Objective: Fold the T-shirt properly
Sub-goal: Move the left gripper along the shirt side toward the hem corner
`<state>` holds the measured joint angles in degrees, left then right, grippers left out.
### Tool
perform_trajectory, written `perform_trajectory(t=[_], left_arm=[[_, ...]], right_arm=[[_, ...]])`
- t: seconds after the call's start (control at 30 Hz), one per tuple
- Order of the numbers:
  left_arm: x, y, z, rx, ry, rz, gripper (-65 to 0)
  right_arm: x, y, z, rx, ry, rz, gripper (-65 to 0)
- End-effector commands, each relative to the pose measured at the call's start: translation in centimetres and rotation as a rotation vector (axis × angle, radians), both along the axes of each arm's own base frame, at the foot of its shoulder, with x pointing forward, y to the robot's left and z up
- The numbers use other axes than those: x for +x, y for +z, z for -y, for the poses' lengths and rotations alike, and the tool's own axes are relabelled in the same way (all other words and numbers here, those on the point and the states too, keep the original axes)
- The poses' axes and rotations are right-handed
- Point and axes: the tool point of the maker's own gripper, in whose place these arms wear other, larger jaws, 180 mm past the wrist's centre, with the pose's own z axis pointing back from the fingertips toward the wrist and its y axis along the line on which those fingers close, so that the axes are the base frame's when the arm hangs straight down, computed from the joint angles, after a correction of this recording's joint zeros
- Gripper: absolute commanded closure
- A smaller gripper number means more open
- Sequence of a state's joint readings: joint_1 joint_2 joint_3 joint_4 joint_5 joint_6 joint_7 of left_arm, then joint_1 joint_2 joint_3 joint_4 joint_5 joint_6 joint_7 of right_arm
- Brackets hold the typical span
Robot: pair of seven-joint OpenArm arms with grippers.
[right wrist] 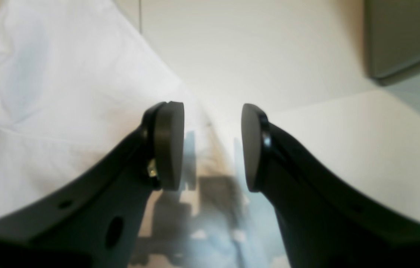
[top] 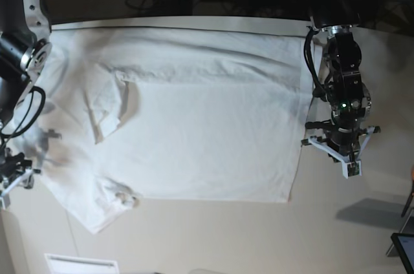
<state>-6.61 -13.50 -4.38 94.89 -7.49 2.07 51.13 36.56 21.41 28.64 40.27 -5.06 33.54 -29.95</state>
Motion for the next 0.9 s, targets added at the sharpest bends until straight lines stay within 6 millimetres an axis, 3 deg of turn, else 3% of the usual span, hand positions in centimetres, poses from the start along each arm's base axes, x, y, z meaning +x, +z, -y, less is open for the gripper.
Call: perform_trajectory(t=[0.0,0.17,0.23,0.33,0.4,0.47,0.53,0.67,0.87], left_arm=[[0.9,1.9,-0.2,0.02,-0.004,0.057,0.0],[0.8,1.3,-0.8,0.028,0.007,0.038,0.0],[0.7,1.2,-0.8,0.028,0.007,0.033,0.0],[0.7,1.0,-1.0,0.029,0.009,0.027,0.0],[0.7,0.9,-1.2,0.034,0.011,0.023,0.0],[0.5,0.7,-1.6,0.042,0.014,0.014,0.0],[0.5,0.4,-1.8,0.041,0.018,0.003,0.0],[0.4,0.2,-1.8,0.042,0.017,0.0,0.0],[0.5,0.8,-2.2,0.06,0.011,0.006,0.0]], right_arm=[[2.0,3.1,1.2,0.012,-0.018,0.087,-25.0],[4.2,3.2,0.1,0.149,-0.03,0.107,-26.1],[4.6,3.3,-0.3,0.181,-0.035,0.125,-31.0],[4.9,4.5,0.8,0.195,-0.061,0.159,-42.5],[4.6,4.5,1.6,0.184,-0.087,0.155,-46.0],[3.3,3.0,3.4,0.16,-0.153,0.122,-46.1],[2.7,2.0,3.9,0.148,-0.188,0.126,-46.1],[1.8,-0.1,3.5,0.169,-0.203,0.129,-46.1],[1.7,-1.5,1.8,0.198,-0.193,0.11,-46.3]])
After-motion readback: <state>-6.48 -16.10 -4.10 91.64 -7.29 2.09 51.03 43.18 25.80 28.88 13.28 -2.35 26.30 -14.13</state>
